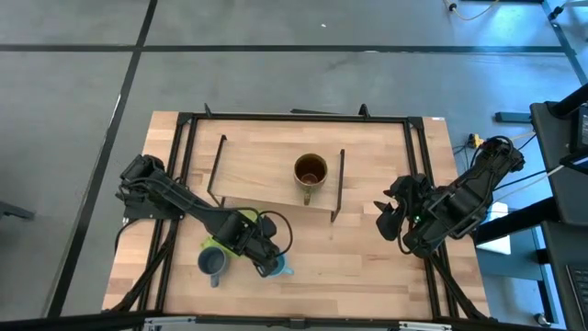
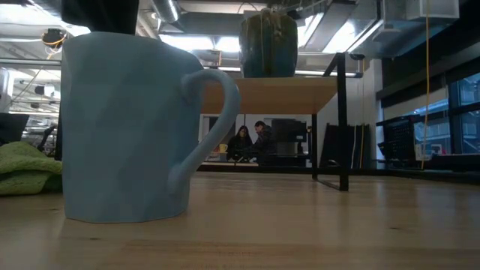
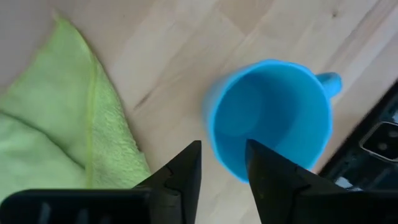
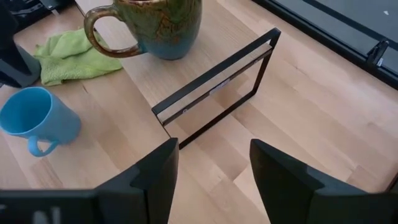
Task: Stack small to large cups/mugs on shelf
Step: Put the blue mug on the shelf
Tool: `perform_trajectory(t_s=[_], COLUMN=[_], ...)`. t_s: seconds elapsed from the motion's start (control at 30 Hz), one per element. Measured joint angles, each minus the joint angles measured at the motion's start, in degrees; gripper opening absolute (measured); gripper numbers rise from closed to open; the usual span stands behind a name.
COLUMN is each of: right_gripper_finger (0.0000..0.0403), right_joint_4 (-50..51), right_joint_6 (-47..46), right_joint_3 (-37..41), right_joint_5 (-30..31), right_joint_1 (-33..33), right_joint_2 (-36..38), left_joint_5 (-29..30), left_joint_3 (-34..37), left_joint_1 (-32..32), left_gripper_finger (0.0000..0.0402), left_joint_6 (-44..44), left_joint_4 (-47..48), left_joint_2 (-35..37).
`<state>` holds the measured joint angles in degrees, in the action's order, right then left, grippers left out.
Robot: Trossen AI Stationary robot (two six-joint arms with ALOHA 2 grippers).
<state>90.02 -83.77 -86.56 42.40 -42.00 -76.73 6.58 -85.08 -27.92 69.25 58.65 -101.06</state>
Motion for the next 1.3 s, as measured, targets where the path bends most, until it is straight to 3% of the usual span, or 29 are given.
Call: perform_trajectory(t_s=[0.33, 0.6, 1.0, 1.3], right_gripper_finger=[0.0200, 0.0200, 0.0200, 0.0200], right_joint_4=[0.00, 0.00, 0.00, 0.00], right_joint_6=[-0.04, -1.24, -2.80, -2.74], right_joint_3=[0.00, 0.00, 0.00, 0.00], right_joint_5=[0.03, 0.02, 0.02, 0.04], right_joint_1=[0.02, 0.02, 0.03, 0.07], right_joint_2=[0.00, 0.00, 0.00, 0.00], left_joint_5=[-1.22, -1.40, 0.37, 4.19], left_joint_3=[0.00, 0.02, -1.00, -5.62], left_joint_1=[0.04, -0.62, -1.03, -0.80], left_gripper_finger=[0.0127, 0.0126, 0.0125, 0.0125], left_joint_6=[3.72, 3.70, 3.67, 0.36], left_joint_4=[-1.17, -4.93, -3.59, 6.07], left_joint_2=[-0.02, -4.58, -3.54, -3.43])
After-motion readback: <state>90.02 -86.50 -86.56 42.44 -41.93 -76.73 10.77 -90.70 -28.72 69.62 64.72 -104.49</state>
